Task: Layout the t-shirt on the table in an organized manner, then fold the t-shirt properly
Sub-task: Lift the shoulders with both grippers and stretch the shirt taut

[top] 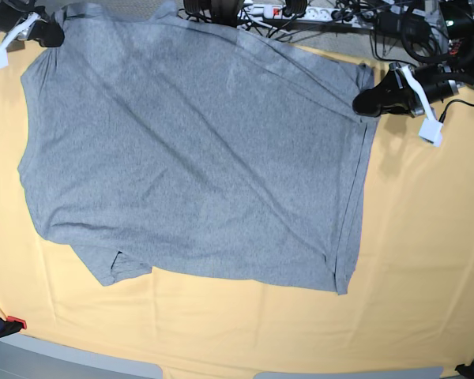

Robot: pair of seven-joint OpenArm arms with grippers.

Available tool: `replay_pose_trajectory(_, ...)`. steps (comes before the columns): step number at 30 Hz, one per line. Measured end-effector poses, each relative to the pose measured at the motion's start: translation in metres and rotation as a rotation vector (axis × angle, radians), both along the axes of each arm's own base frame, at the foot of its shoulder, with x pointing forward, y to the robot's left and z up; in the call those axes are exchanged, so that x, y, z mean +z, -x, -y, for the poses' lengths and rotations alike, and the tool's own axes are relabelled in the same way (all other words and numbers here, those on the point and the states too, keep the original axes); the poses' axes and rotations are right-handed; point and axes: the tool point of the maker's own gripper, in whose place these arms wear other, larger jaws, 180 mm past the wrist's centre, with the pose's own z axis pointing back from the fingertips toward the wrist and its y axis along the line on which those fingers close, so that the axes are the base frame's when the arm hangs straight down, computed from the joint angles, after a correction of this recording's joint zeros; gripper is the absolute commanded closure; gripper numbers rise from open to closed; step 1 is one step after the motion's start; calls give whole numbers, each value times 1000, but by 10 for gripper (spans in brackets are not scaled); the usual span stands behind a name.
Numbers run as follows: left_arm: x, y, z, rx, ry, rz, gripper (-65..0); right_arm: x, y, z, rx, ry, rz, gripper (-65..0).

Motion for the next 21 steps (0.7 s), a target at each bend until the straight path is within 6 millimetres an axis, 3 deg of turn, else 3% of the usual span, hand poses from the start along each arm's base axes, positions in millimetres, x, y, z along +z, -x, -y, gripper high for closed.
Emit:
replay_pose_trajectory(7, 1, 0, 0, -1, 4, 2, 0, 6, -3, 17, 85, 130, -35, 0)
replay_pose_trajectory(21, 3, 0, -8, -15, -31, 0, 0, 7, -3, 18, 88, 140, -35, 0)
